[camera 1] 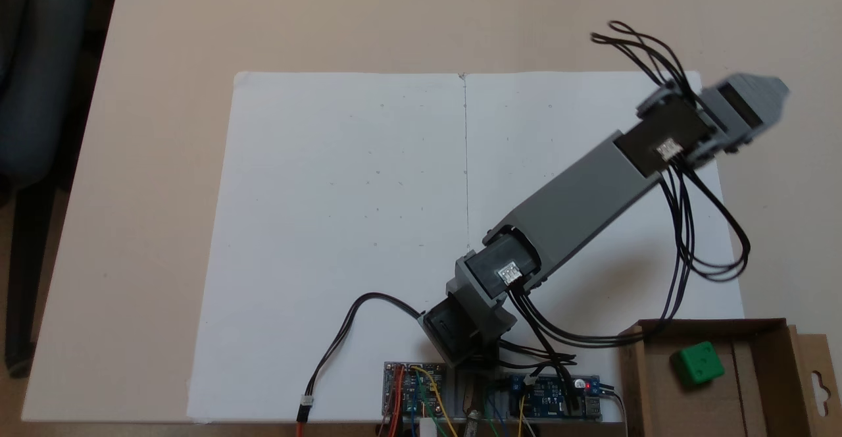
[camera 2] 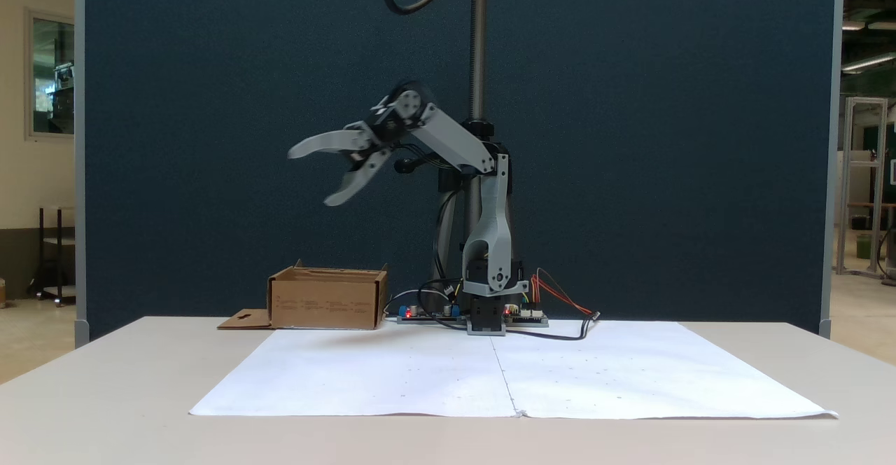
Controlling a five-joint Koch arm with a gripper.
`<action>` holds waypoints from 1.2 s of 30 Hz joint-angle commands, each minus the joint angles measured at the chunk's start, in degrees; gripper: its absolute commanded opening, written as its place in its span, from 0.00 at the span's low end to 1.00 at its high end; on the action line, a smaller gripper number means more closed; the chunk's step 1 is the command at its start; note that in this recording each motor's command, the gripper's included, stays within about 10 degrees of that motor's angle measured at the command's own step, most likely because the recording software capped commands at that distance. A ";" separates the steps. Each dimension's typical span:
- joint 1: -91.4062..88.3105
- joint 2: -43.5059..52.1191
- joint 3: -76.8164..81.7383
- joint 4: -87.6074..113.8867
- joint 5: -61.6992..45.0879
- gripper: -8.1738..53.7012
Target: Grasp a green dice and put it in the bin.
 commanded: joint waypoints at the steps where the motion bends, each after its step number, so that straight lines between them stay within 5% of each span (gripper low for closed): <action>1: -8.00 2.99 -1.32 -3.43 3.87 0.84; 13: -40.52 9.05 19.07 -16.15 2.72 0.85; 18: -42.89 17.40 43.33 -29.34 2.37 0.84; 36: -43.77 34.28 83.41 -68.10 0.70 0.83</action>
